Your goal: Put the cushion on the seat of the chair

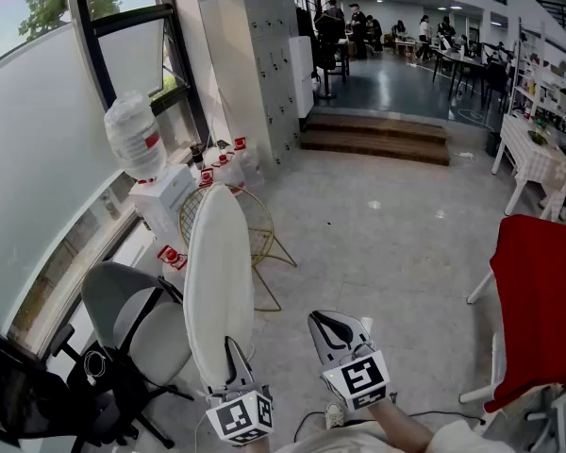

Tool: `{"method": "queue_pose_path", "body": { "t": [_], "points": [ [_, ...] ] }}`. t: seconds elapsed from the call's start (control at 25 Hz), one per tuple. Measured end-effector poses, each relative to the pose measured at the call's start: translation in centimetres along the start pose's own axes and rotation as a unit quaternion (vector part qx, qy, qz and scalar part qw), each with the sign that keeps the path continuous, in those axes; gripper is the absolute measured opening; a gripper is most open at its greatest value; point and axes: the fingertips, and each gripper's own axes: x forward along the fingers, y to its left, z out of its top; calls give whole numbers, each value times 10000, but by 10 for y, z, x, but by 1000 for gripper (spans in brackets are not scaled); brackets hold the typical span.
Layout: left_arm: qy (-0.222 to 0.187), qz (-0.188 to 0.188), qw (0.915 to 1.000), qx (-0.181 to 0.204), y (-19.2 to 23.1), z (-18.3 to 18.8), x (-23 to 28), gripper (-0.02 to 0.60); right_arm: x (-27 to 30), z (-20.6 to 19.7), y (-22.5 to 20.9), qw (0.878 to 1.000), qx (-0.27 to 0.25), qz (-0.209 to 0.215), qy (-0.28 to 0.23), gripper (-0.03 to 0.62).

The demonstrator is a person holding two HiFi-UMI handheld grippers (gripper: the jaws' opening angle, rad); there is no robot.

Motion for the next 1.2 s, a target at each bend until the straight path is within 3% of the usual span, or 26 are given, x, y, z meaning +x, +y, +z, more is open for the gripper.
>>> {"method": "queue_pose_path", "body": {
  "t": [0.72, 1.2],
  "points": [
    [57, 208, 9998, 50, 7, -11, 23, 51, 27, -7, -19, 10000, -62, 9, -73, 26],
    [105, 439, 9989, 131, 1, -26, 60, 51, 57, -20, -41, 9994, -50, 350, 13, 26]
  ]
}}
